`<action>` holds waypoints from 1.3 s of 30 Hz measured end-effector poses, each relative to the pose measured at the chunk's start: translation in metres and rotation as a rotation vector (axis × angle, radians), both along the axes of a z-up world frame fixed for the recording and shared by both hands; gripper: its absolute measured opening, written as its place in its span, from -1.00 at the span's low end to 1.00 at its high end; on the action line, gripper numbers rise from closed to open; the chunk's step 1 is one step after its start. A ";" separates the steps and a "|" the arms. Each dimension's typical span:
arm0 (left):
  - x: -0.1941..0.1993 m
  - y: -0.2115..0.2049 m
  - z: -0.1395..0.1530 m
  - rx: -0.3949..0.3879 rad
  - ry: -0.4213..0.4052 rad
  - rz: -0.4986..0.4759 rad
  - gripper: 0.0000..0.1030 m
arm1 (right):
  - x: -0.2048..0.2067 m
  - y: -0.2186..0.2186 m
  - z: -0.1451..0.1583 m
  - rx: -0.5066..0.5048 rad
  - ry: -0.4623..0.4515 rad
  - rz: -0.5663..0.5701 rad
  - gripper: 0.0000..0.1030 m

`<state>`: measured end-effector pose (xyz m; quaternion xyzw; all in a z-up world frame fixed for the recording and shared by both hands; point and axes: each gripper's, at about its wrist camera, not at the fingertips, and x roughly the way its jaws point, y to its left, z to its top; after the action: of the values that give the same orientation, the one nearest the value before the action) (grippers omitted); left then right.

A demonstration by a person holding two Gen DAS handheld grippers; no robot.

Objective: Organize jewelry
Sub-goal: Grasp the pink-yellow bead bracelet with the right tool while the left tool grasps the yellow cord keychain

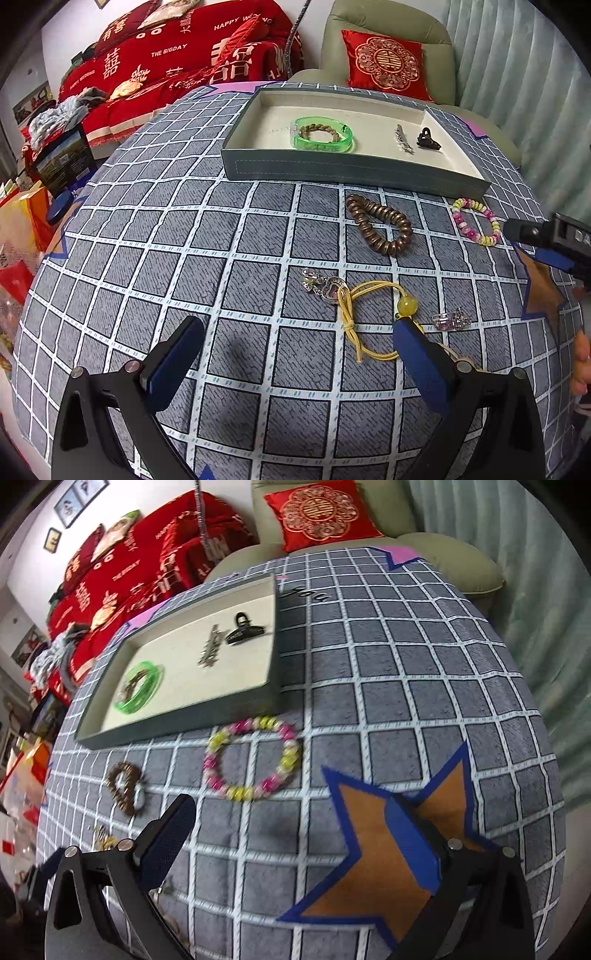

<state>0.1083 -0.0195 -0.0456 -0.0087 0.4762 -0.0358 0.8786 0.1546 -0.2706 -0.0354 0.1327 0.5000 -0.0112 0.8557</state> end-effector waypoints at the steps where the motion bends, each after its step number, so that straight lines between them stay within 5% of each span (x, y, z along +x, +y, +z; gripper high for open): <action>1: 0.001 0.000 0.000 -0.002 0.002 0.001 1.00 | 0.004 -0.001 -0.002 -0.006 0.005 -0.008 0.84; 4: 0.004 -0.002 -0.002 -0.007 0.012 0.002 0.86 | 0.014 0.001 -0.006 -0.043 0.015 -0.011 0.51; 9: 0.004 -0.006 -0.005 -0.003 0.024 -0.004 0.86 | 0.025 0.018 -0.008 -0.156 0.020 0.040 0.45; 16: 0.002 -0.019 -0.009 0.027 0.031 -0.042 0.44 | 0.028 0.033 -0.011 -0.244 0.005 0.082 0.36; 19: 0.001 -0.024 -0.007 0.028 0.026 -0.072 0.08 | 0.025 0.034 -0.009 -0.244 -0.001 0.099 0.00; 23: -0.002 -0.028 -0.006 0.003 0.016 -0.115 -0.56 | 0.020 0.039 -0.007 -0.245 0.000 0.116 -0.77; 24: -0.003 -0.028 -0.005 -0.013 0.016 -0.125 -0.68 | 0.020 0.041 -0.007 -0.243 -0.002 0.116 -0.80; 39: -0.022 -0.005 0.017 -0.101 -0.066 -0.153 -0.68 | -0.016 0.021 0.014 -0.096 -0.055 0.078 -0.81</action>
<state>0.0861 -0.0247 -0.0291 -0.0152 0.4438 -0.1270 0.8870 0.1383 -0.2498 -0.0216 0.0719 0.4802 0.0019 0.8742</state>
